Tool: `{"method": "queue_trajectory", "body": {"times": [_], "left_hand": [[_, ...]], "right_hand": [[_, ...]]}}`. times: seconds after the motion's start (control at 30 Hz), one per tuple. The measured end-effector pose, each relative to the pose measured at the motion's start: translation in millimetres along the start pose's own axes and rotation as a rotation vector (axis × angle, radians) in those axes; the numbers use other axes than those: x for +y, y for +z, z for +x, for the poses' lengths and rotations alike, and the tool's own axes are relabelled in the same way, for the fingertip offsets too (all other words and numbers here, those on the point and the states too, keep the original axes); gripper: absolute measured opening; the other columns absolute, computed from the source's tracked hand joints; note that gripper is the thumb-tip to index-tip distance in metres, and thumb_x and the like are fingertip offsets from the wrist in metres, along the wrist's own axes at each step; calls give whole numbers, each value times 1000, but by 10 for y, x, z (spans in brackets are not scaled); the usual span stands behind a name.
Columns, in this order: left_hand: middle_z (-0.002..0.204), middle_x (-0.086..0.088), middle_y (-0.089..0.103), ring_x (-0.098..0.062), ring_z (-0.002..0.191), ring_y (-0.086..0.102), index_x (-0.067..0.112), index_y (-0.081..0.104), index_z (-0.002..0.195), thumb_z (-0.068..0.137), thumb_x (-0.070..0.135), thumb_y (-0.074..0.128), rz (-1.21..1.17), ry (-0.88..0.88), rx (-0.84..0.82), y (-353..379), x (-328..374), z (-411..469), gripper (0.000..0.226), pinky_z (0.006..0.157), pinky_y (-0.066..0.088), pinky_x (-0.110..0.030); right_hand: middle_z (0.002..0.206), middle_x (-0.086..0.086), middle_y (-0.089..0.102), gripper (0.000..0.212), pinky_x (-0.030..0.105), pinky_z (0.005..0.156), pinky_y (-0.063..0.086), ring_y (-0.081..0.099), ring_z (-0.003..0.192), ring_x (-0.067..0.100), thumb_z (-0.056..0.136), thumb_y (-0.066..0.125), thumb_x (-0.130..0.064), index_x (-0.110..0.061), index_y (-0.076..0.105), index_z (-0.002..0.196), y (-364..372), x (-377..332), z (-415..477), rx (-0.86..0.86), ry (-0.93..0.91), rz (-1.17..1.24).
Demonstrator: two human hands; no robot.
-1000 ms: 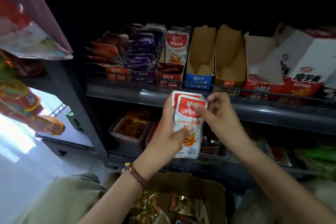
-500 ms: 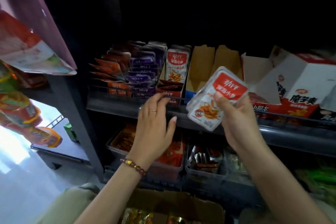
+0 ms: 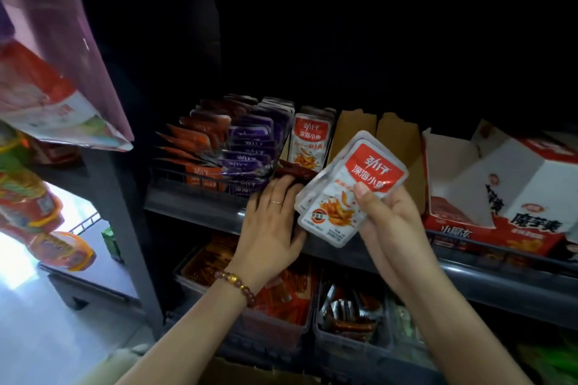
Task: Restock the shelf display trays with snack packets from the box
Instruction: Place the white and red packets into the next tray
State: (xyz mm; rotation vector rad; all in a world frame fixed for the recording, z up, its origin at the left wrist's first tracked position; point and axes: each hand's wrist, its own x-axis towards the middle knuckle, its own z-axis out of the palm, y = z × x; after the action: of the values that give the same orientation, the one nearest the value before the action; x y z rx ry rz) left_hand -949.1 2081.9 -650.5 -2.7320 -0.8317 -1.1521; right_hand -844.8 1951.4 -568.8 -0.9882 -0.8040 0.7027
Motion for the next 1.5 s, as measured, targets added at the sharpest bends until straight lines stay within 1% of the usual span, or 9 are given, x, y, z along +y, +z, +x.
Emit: {"method": "queue_trajectory", "body": {"times": [0.13, 0.27, 0.43, 0.6, 0.8, 0.9, 1.0, 1.2, 1.5], "left_hand": [[140, -10, 37, -26, 123, 35, 7, 39, 136, 71, 29, 68, -6, -29, -6, -20, 30, 95, 74, 97, 43, -48], [128, -5, 52, -21, 115, 39, 15, 47, 120, 73, 35, 47, -41, -28, -23, -45, 34, 146, 51, 92, 45, -44], [131, -4, 51, -21, 118, 39, 17, 46, 118, 75, 35, 44, -30, -26, -2, -4, 21, 138, 47, 92, 44, -42], [129, -5, 44, -22, 115, 41, 15, 50, 118, 75, 33, 46, -16, -20, 19, 21, 10, 118, 46, 92, 43, -41], [126, -2, 43, -19, 113, 40, 17, 47, 117, 76, 33, 47, 3, -25, 29, 35, 23, 118, 43, 92, 42, -38], [126, -2, 43, -18, 113, 41, 18, 48, 115, 76, 33, 46, 17, -24, 33, 28, 26, 128, 42, 91, 43, -37], [125, -2, 44, -18, 112, 41, 19, 48, 115, 76, 33, 46, 13, -20, 39, 22, 28, 133, 41, 91, 44, -37], [127, 0, 41, -17, 112, 41, 19, 45, 117, 77, 32, 46, 19, -12, 49, 23, 22, 125, 42, 93, 35, -32], [125, -3, 41, -20, 111, 42, 16, 48, 117, 78, 32, 45, 26, -15, 43, 28, 26, 132, 42, 93, 30, -32]], "right_hand": [[115, 3, 64, 39, 29, 85, 55, 65, 103, 13, 89, 56, -15, -17, 44, 127, 147, -18, 288, 33, -110, -72], [115, 4, 64, 32, 27, 80, 54, 66, 101, 12, 95, 52, -11, -14, 45, 126, 238, 87, 619, 90, -83, 27], [113, 5, 62, 32, 29, 87, 52, 63, 104, 16, 92, 56, -9, -17, 47, 122, 235, 240, 887, 96, -150, -46], [97, -6, 63, 27, 16, 80, 49, 61, 91, 0, 87, 63, -4, -27, 53, 100, 154, 267, 943, 13, -355, -413], [120, -3, 51, 45, 21, 89, 32, 40, 109, 8, 84, 69, -28, -25, 52, 126, 73, 303, 1038, 100, -515, -1108], [120, 2, 57, 60, 29, 89, 35, 47, 108, 18, 80, 74, -22, -21, 44, 132, 106, 275, 1069, 123, -569, -1214], [114, 5, 62, 65, 29, 72, 47, 58, 98, 19, 82, 72, -19, -28, 32, 134, 142, 278, 1109, 55, -666, -1255], [126, -1, 53, 46, 8, 50, 33, 59, 80, 8, 87, 66, -23, -19, 41, 126, 164, 317, 1177, 14, -604, -1225], [137, 9, 40, 68, 35, 67, 55, 51, 111, 26, 81, 70, -18, -23, 39, 141, 175, 323, 1154, -23, -638, -1587]]}}
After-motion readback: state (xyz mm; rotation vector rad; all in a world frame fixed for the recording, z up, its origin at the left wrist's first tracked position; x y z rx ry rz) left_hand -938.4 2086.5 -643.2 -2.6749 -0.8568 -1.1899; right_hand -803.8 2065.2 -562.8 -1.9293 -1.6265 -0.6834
